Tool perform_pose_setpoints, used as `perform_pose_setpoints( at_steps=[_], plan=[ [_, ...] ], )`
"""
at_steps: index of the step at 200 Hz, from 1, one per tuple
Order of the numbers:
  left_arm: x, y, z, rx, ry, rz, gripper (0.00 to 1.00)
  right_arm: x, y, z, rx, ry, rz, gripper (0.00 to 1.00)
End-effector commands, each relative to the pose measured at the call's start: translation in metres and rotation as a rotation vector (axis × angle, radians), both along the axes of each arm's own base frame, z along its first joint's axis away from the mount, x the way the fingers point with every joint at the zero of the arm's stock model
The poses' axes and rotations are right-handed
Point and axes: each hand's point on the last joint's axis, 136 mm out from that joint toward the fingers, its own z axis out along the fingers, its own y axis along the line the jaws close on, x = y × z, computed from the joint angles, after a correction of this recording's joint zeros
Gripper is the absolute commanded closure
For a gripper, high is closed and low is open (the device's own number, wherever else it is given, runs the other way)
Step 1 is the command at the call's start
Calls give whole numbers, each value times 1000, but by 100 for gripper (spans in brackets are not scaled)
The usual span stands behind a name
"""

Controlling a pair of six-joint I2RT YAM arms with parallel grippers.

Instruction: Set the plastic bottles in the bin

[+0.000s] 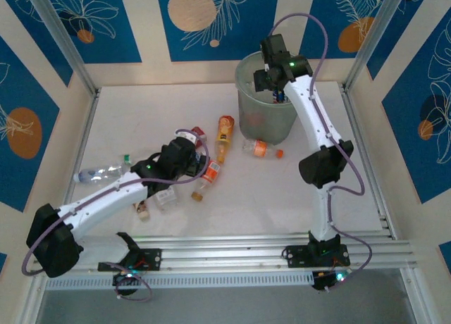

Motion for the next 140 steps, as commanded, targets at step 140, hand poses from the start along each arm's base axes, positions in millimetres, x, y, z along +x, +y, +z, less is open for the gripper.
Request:
perform_pose_setpoints(
  at_steps=[140],
  plan=[
    [-22,-48,-93,68,336,-171,26,-116,2,45,78,-134,-58,1]
  ],
)
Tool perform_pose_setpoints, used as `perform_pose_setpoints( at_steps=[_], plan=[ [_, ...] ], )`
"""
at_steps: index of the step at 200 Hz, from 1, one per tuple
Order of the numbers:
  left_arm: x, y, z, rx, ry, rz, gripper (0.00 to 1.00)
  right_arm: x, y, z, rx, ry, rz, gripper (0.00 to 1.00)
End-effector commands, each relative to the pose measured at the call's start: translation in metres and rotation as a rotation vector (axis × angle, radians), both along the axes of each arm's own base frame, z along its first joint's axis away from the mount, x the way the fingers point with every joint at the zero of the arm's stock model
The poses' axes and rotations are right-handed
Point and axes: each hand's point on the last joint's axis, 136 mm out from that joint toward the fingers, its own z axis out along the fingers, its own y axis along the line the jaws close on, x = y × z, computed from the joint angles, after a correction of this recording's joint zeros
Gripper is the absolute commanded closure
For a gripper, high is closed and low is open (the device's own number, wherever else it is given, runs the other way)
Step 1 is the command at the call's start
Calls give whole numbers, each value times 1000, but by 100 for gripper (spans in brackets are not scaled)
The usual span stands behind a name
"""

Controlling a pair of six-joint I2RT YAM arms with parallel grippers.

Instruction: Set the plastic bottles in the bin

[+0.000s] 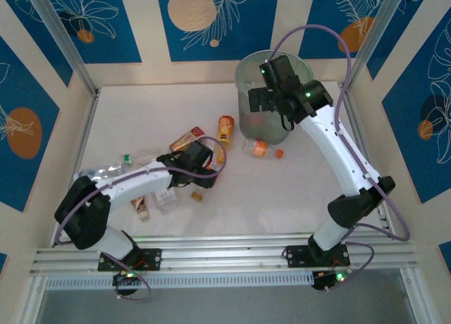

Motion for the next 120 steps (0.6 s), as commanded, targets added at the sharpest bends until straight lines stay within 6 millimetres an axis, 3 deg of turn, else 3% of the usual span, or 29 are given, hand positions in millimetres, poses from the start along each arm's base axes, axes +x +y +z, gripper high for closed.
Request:
perform_pose_setpoints(
  at_steps=[1,58,120],
  plan=[
    [-1,-14,-5,-18,27,-26,26,-6,-6,14,55,-67,-58,1],
    [1,-24,-26,7,64,-43,29,-20,-9,15,118,-92,-75,1],
    [3,-33,-42,17,81,-53,26,-25,-9,16,132,-100,-75,1]
  ],
)
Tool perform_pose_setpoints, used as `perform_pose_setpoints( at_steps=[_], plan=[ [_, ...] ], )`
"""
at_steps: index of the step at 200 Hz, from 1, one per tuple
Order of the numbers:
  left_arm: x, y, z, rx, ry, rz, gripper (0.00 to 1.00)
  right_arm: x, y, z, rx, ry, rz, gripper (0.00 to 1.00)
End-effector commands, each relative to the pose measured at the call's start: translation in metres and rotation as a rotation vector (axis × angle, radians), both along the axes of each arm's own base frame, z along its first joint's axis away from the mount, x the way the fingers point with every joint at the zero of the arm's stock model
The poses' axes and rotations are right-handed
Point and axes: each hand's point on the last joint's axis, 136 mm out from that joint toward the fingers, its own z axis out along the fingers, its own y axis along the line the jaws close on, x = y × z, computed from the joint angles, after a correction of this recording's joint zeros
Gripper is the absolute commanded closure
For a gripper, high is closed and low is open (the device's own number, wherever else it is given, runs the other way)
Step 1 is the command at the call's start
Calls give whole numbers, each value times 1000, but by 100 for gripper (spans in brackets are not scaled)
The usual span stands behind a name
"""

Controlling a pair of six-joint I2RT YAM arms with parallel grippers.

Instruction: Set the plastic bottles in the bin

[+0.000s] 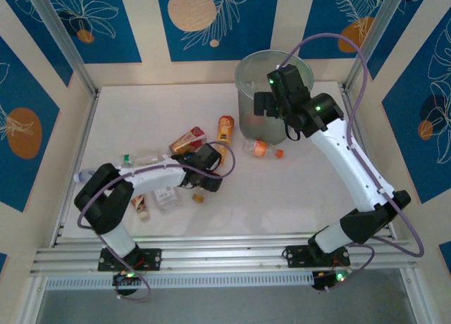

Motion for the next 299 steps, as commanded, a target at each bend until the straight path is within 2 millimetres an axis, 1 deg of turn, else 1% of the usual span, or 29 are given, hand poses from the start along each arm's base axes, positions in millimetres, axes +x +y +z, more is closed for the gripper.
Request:
perform_pose_setpoints(
  at_steps=[1,29,53,79,98,119,147,177,208,238,269,278,280,281,283,284,286,287,288,289,290,291,292,293,294,295,296,297,299],
  plan=[
    [2,-13,1,-24,-2,-17,26,-5,-2,9,33,-38,-17,1],
    [1,-9,-3,-6,3,-11,29,-6,-3,8,39,-40,-21,1],
    [-1,-5,1,3,-3,-7,43,-8,-4,7,42,-42,-27,1],
    [-4,-5,15,-6,-22,-19,47,-11,-6,8,51,-50,-32,1],
    [-8,-11,35,-32,-49,-46,47,-14,-9,12,53,-69,-48,1],
    [-9,-22,72,-99,-109,-80,47,-19,-19,17,56,-95,-88,1],
    [2,-38,146,-231,-261,-123,47,-30,-31,28,80,-151,-130,1],
    [29,-67,231,-334,-464,-200,47,-43,-44,40,131,-224,-163,1],
    [67,-101,300,-384,-655,-258,47,-56,-57,47,173,-282,-192,1],
    [104,-132,346,-437,-773,-296,47,-68,-70,47,183,-294,-226,1],
    [140,-162,390,-490,-890,-336,47,-76,-73,43,210,-306,-227,1],
    [151,-169,399,-499,-918,-339,46,-77,-73,41,218,-309,-225,1],
    [154,-173,393,-493,-909,-343,46,-77,-73,41,218,-309,-224,1],
    [155,-172,401,-502,-924,-341,46,-77,-73,41,220,-310,-223,1],
    [157,-174,402,-504,-929,-342,47,-77,-72,40,221,-309,-223,1],
    [159,-176,395,-497,-918,-344,47,-77,-72,40,221,-308,-222,1],
    [160,-176,403,-506,-934,-342,47,-77,-72,40,224,-310,-222,1],
    [161,-177,403,-506,-935,-343,47,-77,-72,39,224,-308,-220,1],
    [164,-179,396,-499,-924,-345,46,-77,-72,39,224,-307,-220,1],
    [164,-179,404,-509,-938,-342,46,-77,-71,39,225,-308,-220,1],
    [166,-179,399,-503,-929,-341,47,-77,-71,39,226,-307,-218,1],
    [166,-179,405,-510,-940,-341,47,-77,-71,39,228,-308,-217,1],
    [169,-181,398,-503,-929,-341,46,-77,-71,38,227,-307,-217,1],
    [169,-181,406,-513,-944,-340,46,-77,-70,38,228,-306,-215,1],
    [170,-182,401,-508,-935,-342,46,-77,-70,38,229,-306,-214,1],
    [170,-182,406,-515,-946,-340,46,-76,-70,38,230,-306,-213,1],
    [173,-184,399,-508,-935,-341,46,-76,-70,37,229,-305,-212,1],
    [172,-183,407,-518,-949,-340,46,-76,-69,37,229,-304,-212,1],
    [175,-185,402,-513,-941,-341,47,-76,-69,37,230,-304,-210,1]
  ],
)
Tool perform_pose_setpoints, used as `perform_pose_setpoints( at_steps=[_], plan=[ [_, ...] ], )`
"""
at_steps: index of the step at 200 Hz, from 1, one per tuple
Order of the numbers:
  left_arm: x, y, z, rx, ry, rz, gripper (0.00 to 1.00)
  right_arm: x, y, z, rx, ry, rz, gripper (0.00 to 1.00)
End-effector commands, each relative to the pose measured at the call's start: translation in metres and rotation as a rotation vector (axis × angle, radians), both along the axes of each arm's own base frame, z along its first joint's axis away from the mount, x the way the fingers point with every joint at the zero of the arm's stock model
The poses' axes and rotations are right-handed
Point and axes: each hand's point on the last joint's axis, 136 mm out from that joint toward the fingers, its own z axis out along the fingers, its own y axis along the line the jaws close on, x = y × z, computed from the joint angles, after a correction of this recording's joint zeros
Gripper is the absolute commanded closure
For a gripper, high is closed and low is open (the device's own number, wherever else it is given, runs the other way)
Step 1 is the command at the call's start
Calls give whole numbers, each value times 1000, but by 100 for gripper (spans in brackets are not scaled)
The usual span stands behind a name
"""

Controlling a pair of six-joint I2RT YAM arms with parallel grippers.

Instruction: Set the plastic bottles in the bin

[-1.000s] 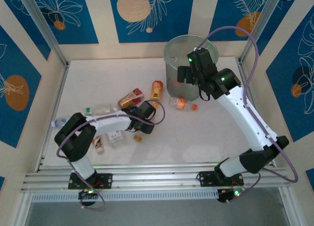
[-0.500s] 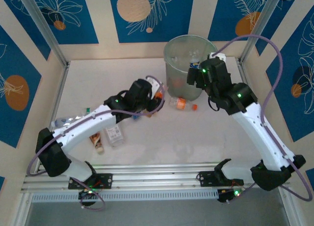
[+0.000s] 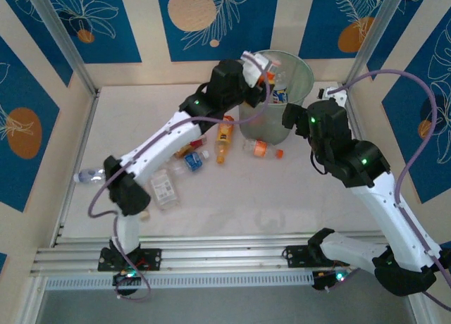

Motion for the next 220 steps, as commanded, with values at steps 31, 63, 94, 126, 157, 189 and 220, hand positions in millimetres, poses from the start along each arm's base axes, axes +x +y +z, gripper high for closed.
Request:
perform_pose_setpoints(
  at_steps=[31,63,94,126,157,189,220],
  plan=[
    [41,-20,20,-66,-129,-36,44,5,11,-3,50,-19,11,1],
    [62,-23,9,-114,-155,-57,43,9,17,-10,51,-1,25,1],
    [76,-30,-4,-152,-178,-75,41,12,24,-13,49,10,46,1],
    [92,-32,-26,-152,-173,-62,39,14,27,-16,34,28,53,1],
    [105,-32,-39,-187,-168,-64,33,17,30,-17,28,32,62,1],
    [114,-36,-51,-215,-193,-63,32,19,34,-16,24,38,74,1],
    [121,-36,-61,-227,-196,-46,32,21,37,-16,8,51,85,1]
  ],
)
